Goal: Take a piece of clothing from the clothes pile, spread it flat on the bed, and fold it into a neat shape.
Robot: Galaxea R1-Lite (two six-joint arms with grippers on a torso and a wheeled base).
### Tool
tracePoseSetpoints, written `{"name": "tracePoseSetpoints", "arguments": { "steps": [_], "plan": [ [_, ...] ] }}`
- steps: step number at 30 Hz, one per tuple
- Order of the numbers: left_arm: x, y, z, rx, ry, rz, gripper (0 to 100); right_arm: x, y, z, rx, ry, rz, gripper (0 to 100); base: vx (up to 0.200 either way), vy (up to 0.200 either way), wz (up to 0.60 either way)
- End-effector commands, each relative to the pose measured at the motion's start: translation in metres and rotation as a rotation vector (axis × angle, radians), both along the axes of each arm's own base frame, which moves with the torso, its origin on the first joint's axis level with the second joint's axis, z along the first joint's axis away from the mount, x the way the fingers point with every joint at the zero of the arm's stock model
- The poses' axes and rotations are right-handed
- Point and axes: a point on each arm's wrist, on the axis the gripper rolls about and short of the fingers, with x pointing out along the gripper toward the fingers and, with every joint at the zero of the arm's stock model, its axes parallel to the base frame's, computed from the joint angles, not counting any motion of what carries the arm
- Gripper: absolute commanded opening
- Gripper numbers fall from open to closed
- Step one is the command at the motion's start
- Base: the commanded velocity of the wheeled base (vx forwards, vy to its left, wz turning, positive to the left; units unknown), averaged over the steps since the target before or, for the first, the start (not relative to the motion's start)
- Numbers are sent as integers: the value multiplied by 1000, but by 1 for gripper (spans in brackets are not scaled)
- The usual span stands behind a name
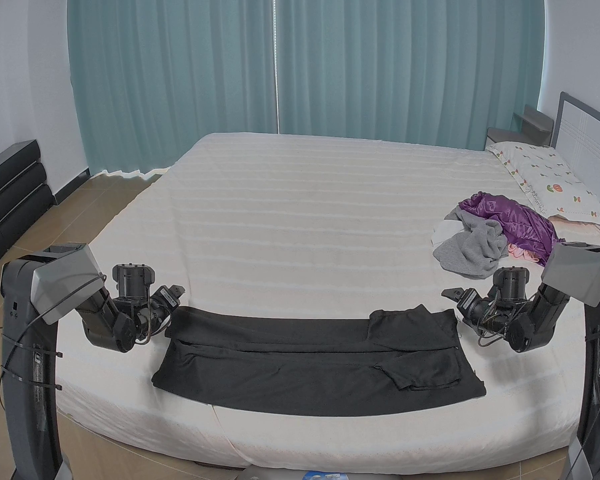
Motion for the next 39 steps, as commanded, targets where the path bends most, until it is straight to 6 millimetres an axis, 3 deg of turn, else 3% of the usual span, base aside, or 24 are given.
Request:
{"name": "tracePoseSetpoints", "arguments": {
  "steps": [1, 3, 7, 16, 21, 30, 39],
  "plan": [
    [-27, 2, 39, -61, -22, 5, 100, -35, 4, 36, 47, -44, -5, 100, 0, 0, 0],
    [-48, -1, 51, -91, -2, -26, 100, -59, 7, 43, 51, -22, 3, 100, 0, 0, 0],
    [-71, -7, 51, -120, 53, -36, 100, -85, 9, 47, 73, 13, -5, 100, 0, 0, 0],
    [-106, -14, 44, -191, 127, -20, 100, -119, 18, 38, 152, 59, -21, 100, -89, 0, 0],
    [-121, -16, 37, -205, 122, -46, 100, -123, 20, 29, 154, 79, -19, 100, -200, 0, 0],
    [-144, -27, 21, -106, 163, -129, 100, -124, 20, 20, 153, 101, -18, 100, 0, 0, 0],
    [-135, -29, 2, -12, 190, -85, 100, -125, 24, 19, 150, 106, -7, 100, 0, 0, 0]
  ]
}}
